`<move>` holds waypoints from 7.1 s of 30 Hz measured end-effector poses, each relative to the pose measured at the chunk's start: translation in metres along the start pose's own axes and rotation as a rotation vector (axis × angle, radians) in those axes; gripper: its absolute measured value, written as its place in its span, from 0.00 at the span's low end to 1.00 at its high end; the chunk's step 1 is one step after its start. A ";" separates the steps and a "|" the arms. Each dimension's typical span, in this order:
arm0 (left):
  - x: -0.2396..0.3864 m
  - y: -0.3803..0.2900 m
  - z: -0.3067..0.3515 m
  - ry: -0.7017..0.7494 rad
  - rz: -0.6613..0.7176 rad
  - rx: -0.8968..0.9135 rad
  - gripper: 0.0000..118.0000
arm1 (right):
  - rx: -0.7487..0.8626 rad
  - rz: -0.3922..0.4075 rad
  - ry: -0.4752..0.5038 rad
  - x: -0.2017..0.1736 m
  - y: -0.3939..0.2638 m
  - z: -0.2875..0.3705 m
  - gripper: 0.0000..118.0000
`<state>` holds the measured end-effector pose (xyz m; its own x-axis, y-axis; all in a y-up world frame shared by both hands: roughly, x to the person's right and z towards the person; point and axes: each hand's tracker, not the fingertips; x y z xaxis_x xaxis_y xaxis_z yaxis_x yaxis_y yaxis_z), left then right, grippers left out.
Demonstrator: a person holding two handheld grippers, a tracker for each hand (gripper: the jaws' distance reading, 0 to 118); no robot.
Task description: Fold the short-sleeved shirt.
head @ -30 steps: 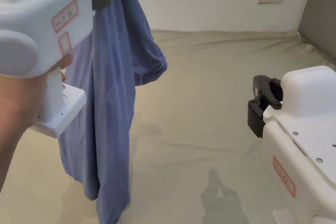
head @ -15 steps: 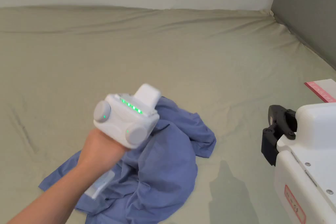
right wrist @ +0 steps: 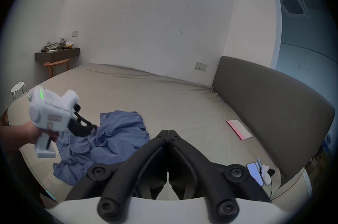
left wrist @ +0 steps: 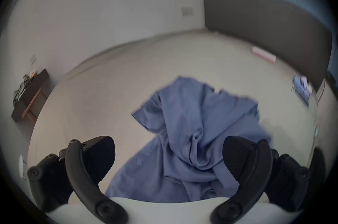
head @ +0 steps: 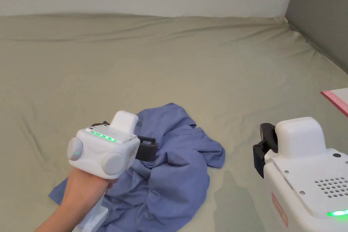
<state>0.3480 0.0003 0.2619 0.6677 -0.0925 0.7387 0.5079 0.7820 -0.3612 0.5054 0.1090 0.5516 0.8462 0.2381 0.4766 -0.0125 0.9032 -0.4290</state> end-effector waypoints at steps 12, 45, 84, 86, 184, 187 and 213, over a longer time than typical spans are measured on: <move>-0.025 0.024 0.240 0.193 0.185 0.571 0.71 | 0.229 0.054 0.056 -0.035 0.069 0.050 0.01; -0.003 -0.054 0.192 0.194 0.023 0.203 0.00 | 0.236 0.102 0.108 -0.088 0.046 0.038 0.01; -0.005 -0.164 0.141 -0.024 0.254 -0.195 0.05 | -0.585 0.062 0.157 -0.033 -0.098 -0.279 0.93; -0.006 -0.167 0.144 -0.028 0.259 -0.205 0.05 | -0.595 0.054 0.163 -0.037 -0.107 -0.299 0.93; -0.235 0.073 0.105 0.315 0.309 0.228 0.05 | -0.059 0.041 -0.017 0.049 0.111 -0.205 0.06; -0.213 0.002 0.098 0.295 0.375 0.101 0.05 | -0.179 0.043 0.028 0.038 0.040 -0.180 0.06; -0.117 -0.236 0.150 -0.307 0.665 -0.277 0.05 | -0.931 -0.066 0.265 0.027 -0.173 -0.029 0.06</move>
<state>0.0685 -0.0812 0.3457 0.7196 0.5477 0.4268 0.1976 0.4276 -0.8821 0.5458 -0.0516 0.6162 0.9243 0.0060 0.3815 0.3690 0.2402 -0.8978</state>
